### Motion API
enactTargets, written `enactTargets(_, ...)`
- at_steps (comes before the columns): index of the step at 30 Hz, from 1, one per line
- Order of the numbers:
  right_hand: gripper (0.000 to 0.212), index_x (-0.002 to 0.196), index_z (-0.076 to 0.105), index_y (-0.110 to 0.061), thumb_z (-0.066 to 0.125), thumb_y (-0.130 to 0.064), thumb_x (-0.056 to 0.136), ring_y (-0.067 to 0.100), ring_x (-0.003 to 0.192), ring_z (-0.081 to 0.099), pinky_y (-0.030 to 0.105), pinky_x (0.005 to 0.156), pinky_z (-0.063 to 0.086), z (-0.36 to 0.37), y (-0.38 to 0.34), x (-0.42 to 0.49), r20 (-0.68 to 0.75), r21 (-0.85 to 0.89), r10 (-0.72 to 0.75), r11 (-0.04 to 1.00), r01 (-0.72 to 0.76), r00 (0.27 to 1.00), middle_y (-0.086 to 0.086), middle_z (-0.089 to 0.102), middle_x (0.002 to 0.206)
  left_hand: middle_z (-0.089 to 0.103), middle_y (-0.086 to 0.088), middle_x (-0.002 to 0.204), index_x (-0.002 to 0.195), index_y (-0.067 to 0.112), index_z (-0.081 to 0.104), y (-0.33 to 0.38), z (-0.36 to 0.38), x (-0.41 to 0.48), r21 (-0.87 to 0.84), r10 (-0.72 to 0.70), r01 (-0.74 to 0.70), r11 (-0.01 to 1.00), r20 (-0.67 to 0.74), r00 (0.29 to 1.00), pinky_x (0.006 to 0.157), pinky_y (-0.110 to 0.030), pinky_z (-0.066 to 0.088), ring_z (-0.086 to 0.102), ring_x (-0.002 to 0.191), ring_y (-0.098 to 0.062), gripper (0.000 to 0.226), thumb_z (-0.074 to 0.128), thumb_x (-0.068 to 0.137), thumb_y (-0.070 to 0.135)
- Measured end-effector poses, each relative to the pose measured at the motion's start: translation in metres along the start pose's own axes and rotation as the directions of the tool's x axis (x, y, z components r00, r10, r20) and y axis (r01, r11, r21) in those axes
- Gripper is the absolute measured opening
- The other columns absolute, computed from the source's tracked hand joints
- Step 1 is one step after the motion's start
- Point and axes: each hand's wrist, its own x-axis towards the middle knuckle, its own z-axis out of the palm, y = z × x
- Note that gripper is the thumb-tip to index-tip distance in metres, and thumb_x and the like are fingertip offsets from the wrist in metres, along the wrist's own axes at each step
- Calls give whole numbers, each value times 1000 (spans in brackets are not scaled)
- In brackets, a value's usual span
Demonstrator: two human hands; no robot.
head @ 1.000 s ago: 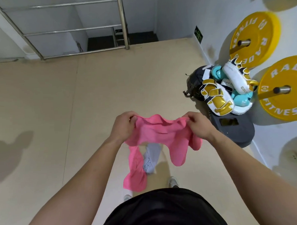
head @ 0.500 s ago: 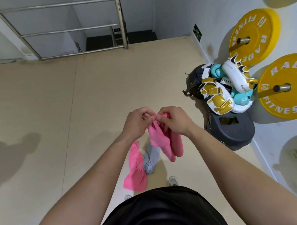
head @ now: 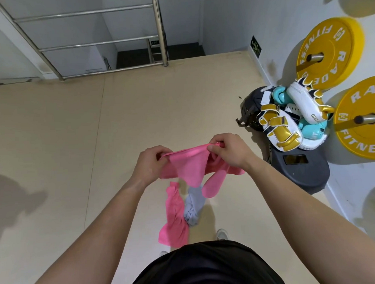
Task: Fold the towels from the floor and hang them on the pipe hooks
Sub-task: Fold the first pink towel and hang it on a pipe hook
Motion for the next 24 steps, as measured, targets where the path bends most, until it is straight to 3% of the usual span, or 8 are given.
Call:
enactTargets(3, 14, 80, 70, -27, 62, -29, 91, 7, 73, 66, 28, 68, 48, -5, 6, 2, -35, -4, 51, 999, -51, 998, -6, 72, 69, 73, 13, 84, 86, 31, 72, -6, -17, 4, -16, -20, 20, 1000, -10, 1000, 72, -21, 48, 65, 80, -8, 25, 67, 88, 7)
enactTargets(6, 14, 80, 69, -27, 61, -28, 91, 8, 73, 67, 31, 72, 53, -10, 15, 4, -57, 6, 105, 994, -105, 993, -5, 72, 67, 72, 0, 77, 84, 26, 72, -8, -30, 6, -117, -67, 64, 991, -20, 998, 75, -35, 59, 66, 72, -14, 21, 69, 88, 6)
enactTargets(9, 14, 96, 71, -26, 60, -19, 90, 14, 83, 67, 33, 80, 53, -6, 13, 4, -62, 7, 72, 997, -71, 996, -4, 75, 85, 66, -3, 61, 86, 17, 70, 2, -25, 8, -196, -75, 72, 978, -6, 997, 71, -45, 60, 60, 61, -16, 10, 72, 87, 8)
enactTargets(11, 25, 110, 67, -20, 60, -9, 89, 14, 83, 62, 28, 81, 47, 0, 4, 5, -37, 21, 1, 1000, 0, 999, -5, 70, 97, 65, 2, 58, 83, 20, 70, 14, -11, 9, -214, -26, 28, 976, 11, 1000, 67, -44, 57, 56, 58, -15, 6, 75, 84, 16)
enactTargets(13, 30, 114, 61, -18, 61, -5, 87, 10, 70, 56, 25, 74, 42, 6, -6, 4, -10, 51, -53, 997, 54, 999, -5, 66, 92, 68, 9, 67, 76, 29, 71, 28, 7, 9, -195, 56, -54, 979, 9, 998, 69, -35, 52, 59, 63, -12, 7, 76, 77, 24)
enactTargets(17, 30, 110, 53, -21, 64, -5, 88, -3, 57, 57, 12, 56, 40, 9, -23, -1, 11, 191, -56, 980, 53, 998, -3, 71, 89, 71, 8, 111, 77, 34, 65, 46, 34, 9, -187, 104, -93, 978, 51, 993, 86, -28, 50, 65, 88, -12, 23, 77, 80, 15)
enactTargets(21, 24, 105, 54, -16, 68, -7, 87, 1, 47, 57, 11, 39, 37, 7, -22, -6, -1, 271, -8, 963, 8, 1000, 2, 73, 84, 62, 15, 67, 78, 30, 62, 44, 42, 9, -206, 44, -24, 978, 91, 995, 65, -27, 42, 54, 63, -7, 12, 73, 79, 27)
enactTargets(24, 18, 92, 63, -19, 76, -14, 82, 3, 50, 56, 11, 44, 38, 9, -14, -5, -32, 215, 8, 977, -1, 999, 0, 71, 76, 58, 13, 66, 77, 29, 62, 43, 40, 8, -153, 39, -25, 988, 87, 995, 63, -23, 41, 51, 61, -3, 19, 76, 83, 17)
